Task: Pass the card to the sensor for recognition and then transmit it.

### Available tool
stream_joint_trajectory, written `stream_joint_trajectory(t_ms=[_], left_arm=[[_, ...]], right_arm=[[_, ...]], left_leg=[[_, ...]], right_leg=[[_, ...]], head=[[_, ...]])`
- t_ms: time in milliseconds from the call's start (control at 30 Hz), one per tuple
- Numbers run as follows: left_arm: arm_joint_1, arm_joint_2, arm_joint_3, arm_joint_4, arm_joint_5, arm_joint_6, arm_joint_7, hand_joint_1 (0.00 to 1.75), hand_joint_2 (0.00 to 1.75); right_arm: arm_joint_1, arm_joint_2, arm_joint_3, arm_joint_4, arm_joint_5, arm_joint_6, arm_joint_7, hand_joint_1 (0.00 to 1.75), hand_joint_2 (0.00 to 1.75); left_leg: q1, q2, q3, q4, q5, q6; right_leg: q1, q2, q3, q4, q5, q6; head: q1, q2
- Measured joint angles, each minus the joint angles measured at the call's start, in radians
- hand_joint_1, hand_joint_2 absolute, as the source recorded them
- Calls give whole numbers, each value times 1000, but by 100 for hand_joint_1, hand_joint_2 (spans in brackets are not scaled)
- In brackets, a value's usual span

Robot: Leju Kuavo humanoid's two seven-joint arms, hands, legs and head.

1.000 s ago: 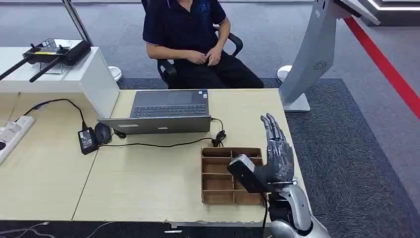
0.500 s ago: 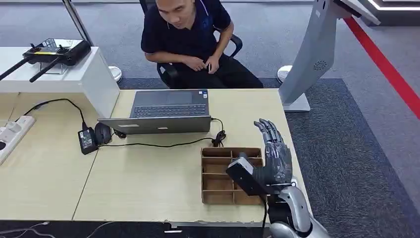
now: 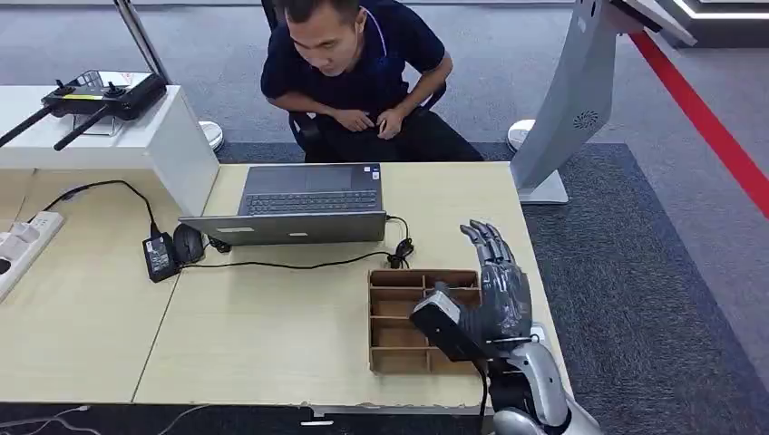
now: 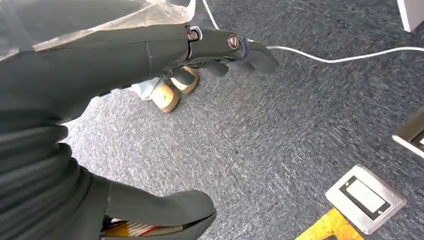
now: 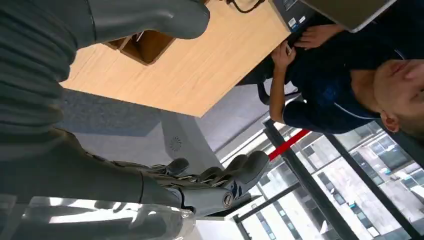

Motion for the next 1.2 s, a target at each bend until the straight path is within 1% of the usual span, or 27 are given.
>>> stream_joint_trajectory(t_ms=[33, 167, 200, 233, 267, 300, 333, 367, 467, 567, 633, 667, 700, 733, 767, 800, 833, 867, 900, 933, 967, 1000, 1033, 1133, 1200], left_arm=[[0, 0, 0, 0, 0, 0, 0, 0, 175], [0, 0, 0, 0, 0, 0, 0, 0, 175], [0, 0, 0, 0, 0, 0, 0, 0, 175], [0, 0, 0, 0, 0, 0, 0, 0, 175], [0, 0, 0, 0, 1, 0, 0, 0, 175], [0, 0, 0, 0, 2, 0, 0, 0, 175], [0, 0, 0, 0, 2, 0, 0, 0, 175], [0, 0, 0, 0, 2, 0, 0, 0, 175], [0, 0, 0, 0, 2, 0, 0, 0, 175], [0, 1, 0, 0, 3, 0, 0, 0, 175], [0, 1, 0, 0, 3, 0, 0, 0, 175], [0, 1, 0, 0, 3, 0, 0, 0, 175], [0, 1, 0, 0, 3, 0, 0, 0, 175], [0, 1, 0, 0, 4, 0, 0, 0, 175], [0, 1, 0, 0, 4, 0, 0, 0, 175], [0, 1, 0, 0, 5, 0, 0, 0, 175], [0, 1, 0, 0, 5, 0, 0, 0, 175], [0, 1, 0, 0, 5, 0, 0, 0, 175], [0, 1, 0, 0, 5, 0, 0, 0, 175], [0, 1, 0, 0, 5, 0, 0, 0, 175], [0, 1, 0, 0, 4, 0, 0, 0, 175], [0, 1, 0, 0, 4, 0, 0, 0, 175], [0, 1, 0, 0, 5, 0, 0, 0, 175], [0, 1, 0, 0, 5, 0, 0, 0, 175], [0, 1, 0, 0, 5, 0, 0, 0, 175]], right_arm=[[-1, 0, 1, 0, 0, 0, 0, 37, 175], [-2, 0, 6, 0, 0, 0, 0, 37, 175], [-3, 0, 6, 0, 0, 0, 0, 42, 175], [-4, 0, 7, 0, 0, 0, 0, 42, 175], [-5, -1, 8, 0, 0, 1, 0, 47, 175], [-5, -1, 10, 0, 0, 1, 0, 38, 175], [-6, -2, 11, 0, 0, 2, 0, 38, 175], [-6, -3, 12, 0, 0, 2, 0, 35, 175], [-6, -5, 12, 0, -1, 5, 0, 37, 175], [-6, -6, 13, 0, -2, 8, 0, 45, 175], [-7, -6, 14, 0, -3, 11, 0, 45, 175], [-7, -6, 14, 0, -3, 13, 0, 58, 175], [-7, -6, 14, 0, -3, 15, 0, 65, 175], [-7, -7, 14, 0, -4, 16, 0, 63, 175], [-7, -7, 14, 0, -4, 17, 0, 68, 175], [-7, -7, 14, 0, -4, 18, 0, 84, 175], [-7, -7, 14, 0, -4, 18, 0, 91, 175], [-7, -8, 14, 0, -4, 18, 0, 91, 175], [-8, -8, 15, 0, -4, 18, 0, 105, 175], [-8, -9, 15, 0, -4, 18, 0, 98, 175], [-8, -9, 15, 0, -4, 19, 0, 98, 175], [-8, -9, 16, 0, -5, 19, 0, 106, 175], [-8, -9, 16, 0, -5, 19, 0, 101, 175], [-8, -10, 17, 0, -5, 19, 0, 96, 175], [-8, -10, 18, 0, -5, 19, 0, 110, 175]], left_leg=[[0, 0, 0, 0, 0, 0], [0, 0, 0, 0, 0, 0], [0, 0, 0, 0, 0, 0], [0, 0, 0, 0, 0, 0], [0, 0, 0, 0, 0, 0], [0, 0, 0, 0, 0, 0], [0, 0, 0, 0, 0, 0], [0, 0, 0, 0, 0, 0], [0, 0, 0, 0, 0, 0], [0, 0, 0, 0, 0, 0], [0, 0, 0, 0, 0, 0], [0, 0, 0, 0, 0, 0], [0, 0, 0, 0, 0, 0], [0, 0, 0, 0, 0, 0], [0, 0, 0, 0, 0, 0], [0, 0, 0, 0, 0, 0], [0, 0, 0, 0, 0, 0], [0, 0, 0, 0, 0, 0], [0, 0, 0, 0, 0, 0], [0, 0, 0, 0, 0, 0], [0, 0, 0, 0, 0, 0], [0, 0, 0, 0, 0, 0], [0, 0, 0, 0, 0, 0], [0, 0, 0, 0, 0, 0], [0, 0, 0, 0, 0, 0]], right_leg=[[0, 0, 0, 0, 0, 0], [0, 0, 0, 0, 0, 0], [0, 0, 0, 0, 0, 0], [0, 0, 0, 0, 0, 0], [0, 0, 0, 0, 0, 0], [0, 0, 0, 0, 0, 0], [0, 0, 0, 0, 0, 0], [0, 0, 0, 0, 0, 0], [0, 0, 0, 0, 0, 0], [0, 0, 0, 0, 0, 0], [0, 0, 0, 0, 0, 0], [0, 0, 0, 0, 0, 0], [0, 0, 0, 0, 0, 0], [0, 0, 0, 0, 0, 0], [0, 0, 0, 0, 0, 0], [0, 0, 0, 0, 0, 0], [0, 0, 0, 0, 0, 0], [0, 0, 0, 0, 0, 0], [0, 0, 0, 0, 0, 0], [0, 0, 0, 0, 0, 0], [0, 0, 0, 0, 0, 0], [0, 0, 0, 0, 0, 0], [0, 0, 0, 0, 0, 0], [0, 0, 0, 0, 0, 0], [0, 0, 0, 0, 0, 0]], head=[[0, 0], [0, 0], [0, 0], [0, 0], [0, 0], [0, 0], [0, 0], [0, 0], [0, 0], [0, 0], [0, 0], [0, 0], [0, 0], [0, 0], [0, 0], [0, 0], [0, 0], [0, 0], [0, 0], [0, 0], [0, 0], [0, 0], [0, 0], [0, 0], [0, 0]])
